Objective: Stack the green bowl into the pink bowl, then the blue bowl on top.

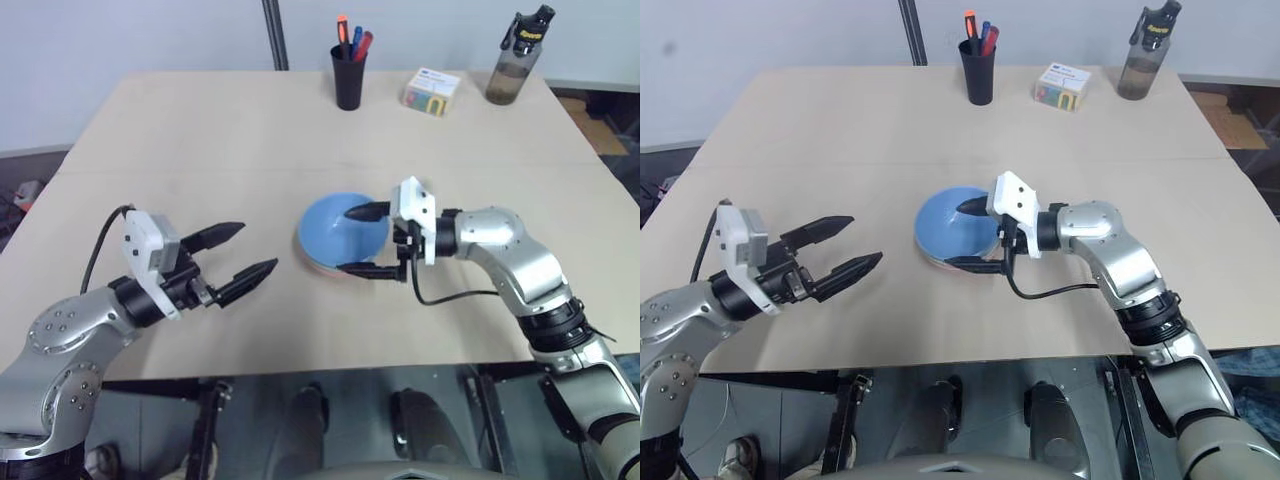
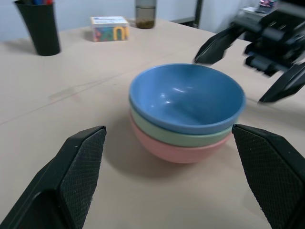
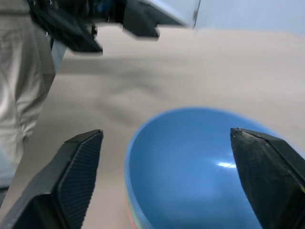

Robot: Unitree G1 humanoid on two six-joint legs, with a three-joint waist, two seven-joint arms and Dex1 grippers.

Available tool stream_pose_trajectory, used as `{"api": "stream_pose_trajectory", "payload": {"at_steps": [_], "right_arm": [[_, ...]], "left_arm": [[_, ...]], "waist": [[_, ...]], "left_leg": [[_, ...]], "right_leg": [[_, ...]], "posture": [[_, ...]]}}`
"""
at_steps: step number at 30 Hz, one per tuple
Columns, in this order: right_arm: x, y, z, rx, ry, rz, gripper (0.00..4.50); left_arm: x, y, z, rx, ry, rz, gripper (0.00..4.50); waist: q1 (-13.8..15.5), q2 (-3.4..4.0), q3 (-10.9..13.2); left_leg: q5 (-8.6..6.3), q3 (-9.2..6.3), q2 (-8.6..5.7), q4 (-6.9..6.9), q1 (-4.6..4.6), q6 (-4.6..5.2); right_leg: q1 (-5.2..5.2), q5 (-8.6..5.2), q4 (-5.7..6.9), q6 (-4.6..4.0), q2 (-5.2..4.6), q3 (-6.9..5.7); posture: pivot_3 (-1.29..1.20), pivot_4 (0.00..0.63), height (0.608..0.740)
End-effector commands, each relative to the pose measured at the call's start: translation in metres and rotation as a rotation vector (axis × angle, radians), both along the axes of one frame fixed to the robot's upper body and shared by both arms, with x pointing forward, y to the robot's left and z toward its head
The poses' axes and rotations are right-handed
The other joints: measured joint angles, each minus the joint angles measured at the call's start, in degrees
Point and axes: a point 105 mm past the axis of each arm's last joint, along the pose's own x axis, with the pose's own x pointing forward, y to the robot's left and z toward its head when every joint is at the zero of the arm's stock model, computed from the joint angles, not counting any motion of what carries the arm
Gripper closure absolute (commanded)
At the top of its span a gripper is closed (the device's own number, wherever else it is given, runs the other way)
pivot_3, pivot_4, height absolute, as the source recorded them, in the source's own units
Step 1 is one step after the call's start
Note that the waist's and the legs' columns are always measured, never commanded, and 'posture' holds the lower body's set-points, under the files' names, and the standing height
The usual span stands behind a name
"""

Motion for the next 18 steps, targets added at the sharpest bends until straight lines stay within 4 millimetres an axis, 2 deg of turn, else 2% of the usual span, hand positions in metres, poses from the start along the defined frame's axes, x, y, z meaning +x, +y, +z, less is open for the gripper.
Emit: {"api": "stream_pose_trajectory", "payload": {"at_steps": [1,5,8,11,14,18], "right_arm": [[-0.006,-0.046,0.027,0.07,-0.033,-0.109,0.02],[0.0,-0.113,0.029,0.017,-0.048,-0.339,0.02],[0.0,-0.142,0.033,-0.03,-0.064,-0.418,0.02],[-0.006,-0.14,0.033,-0.023,-0.036,-0.391,0.02],[-0.015,-0.134,0.024,-0.057,-0.031,-0.349,0.02],[-0.032,-0.133,0.018,-0.074,0.017,-0.284,0.02]], "left_arm": [[-0.001,-0.005,0.008,0.045,-0.055,0.031,0.0],[-0.001,-0.003,0.002,0.07,-0.032,0.016,0.0],[0.001,-0.004,0.001,0.069,-0.025,-0.013,0.0],[0.005,-0.006,0.001,0.072,-0.029,-0.024,0.0],[0.006,-0.006,0.003,0.069,-0.032,-0.028,0.0],[-0.008,-0.003,-0.001,0.099,0.012,-0.083,0.0]], "waist": [[0.41,0.0,0.0],[1.14,0.0,0.0],[0.98,0.01,0.0],[0.58,0.01,-0.01],[0.7,0.01,-0.01],[0.93,0.02,0.0]], "left_leg": [[0.0,0.0,-0.02,0.0,-0.01,0.0],[0.0,0.11,-0.1,0.0,-0.02,0.0],[0.0,0.15,-0.06,0.0,0.04,0.0],[-0.01,0.23,-0.02,0.0,0.08,0.0],[-0.01,0.23,-0.01,0.0,0.04,0.0],[-0.01,0.27,-0.03,0.0,-0.02,0.01]], "right_leg": [[0.0,0.02,0.0,-0.02,-0.02,0.0],[0.01,0.02,-0.09,-0.03,-0.14,0.03],[0.0,-0.07,-0.06,0.11,-0.13,0.04],[0.0,-0.09,-0.05,0.13,-0.11,0.09],[0.0,-0.09,-0.07,0.14,-0.1,0.1],[0.0,-0.08,-0.18,0.13,-0.13,0.12]], "posture": [[0.0,0.15,0.74],[0.0,0.15,0.74],[0.0,0.15,0.74],[0.0,0.15,0.74],[0.0,0.15,0.74],[0.0,0.15,0.74]]}}
